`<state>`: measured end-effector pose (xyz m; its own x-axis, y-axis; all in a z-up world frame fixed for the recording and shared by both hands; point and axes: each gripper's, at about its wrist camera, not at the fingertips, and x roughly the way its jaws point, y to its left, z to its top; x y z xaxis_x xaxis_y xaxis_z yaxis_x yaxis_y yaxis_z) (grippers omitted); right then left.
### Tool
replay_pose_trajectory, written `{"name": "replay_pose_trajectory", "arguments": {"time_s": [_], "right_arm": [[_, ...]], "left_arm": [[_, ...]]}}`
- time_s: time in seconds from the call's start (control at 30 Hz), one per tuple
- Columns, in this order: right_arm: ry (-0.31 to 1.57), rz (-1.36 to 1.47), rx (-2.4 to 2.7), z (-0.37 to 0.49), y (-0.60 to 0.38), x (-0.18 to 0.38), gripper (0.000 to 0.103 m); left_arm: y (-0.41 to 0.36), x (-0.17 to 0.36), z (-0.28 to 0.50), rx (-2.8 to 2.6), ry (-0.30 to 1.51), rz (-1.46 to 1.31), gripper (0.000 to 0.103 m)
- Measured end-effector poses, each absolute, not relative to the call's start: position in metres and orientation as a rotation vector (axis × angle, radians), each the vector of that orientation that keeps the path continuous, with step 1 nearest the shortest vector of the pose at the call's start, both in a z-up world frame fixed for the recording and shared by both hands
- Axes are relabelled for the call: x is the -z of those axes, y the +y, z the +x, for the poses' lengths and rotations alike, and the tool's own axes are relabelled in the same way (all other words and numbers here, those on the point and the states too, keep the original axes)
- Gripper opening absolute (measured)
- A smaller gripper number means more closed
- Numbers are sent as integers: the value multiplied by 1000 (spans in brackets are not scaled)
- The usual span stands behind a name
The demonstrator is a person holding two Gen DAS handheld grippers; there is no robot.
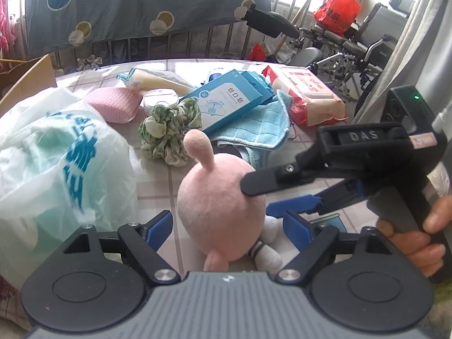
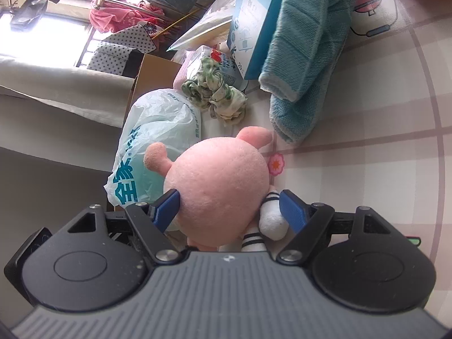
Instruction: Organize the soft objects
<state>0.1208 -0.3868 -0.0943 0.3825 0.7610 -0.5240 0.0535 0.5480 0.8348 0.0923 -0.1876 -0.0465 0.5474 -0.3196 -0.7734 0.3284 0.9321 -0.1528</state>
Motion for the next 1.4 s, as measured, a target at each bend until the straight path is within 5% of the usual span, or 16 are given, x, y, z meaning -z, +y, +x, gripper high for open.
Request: {"name": "replay_pose_trajectory", "arguments": {"time_s": [0.67, 0.9, 1.1, 1.4], "right_arm": [[1120, 930, -551, 124, -396, 98, 78], [1044, 815, -550, 125, -405, 49, 79], [985, 697, -563, 161, -384, 11, 79], [1065, 568, -510, 232, -340, 27, 79]], "left_arm": [[-205, 57, 110, 388, 897, 119, 74], [-200, 55, 107, 394, 882, 106, 70], [-186, 55, 107, 364, 884, 74, 70], [-178, 55, 107, 362, 900, 41, 70]]}}
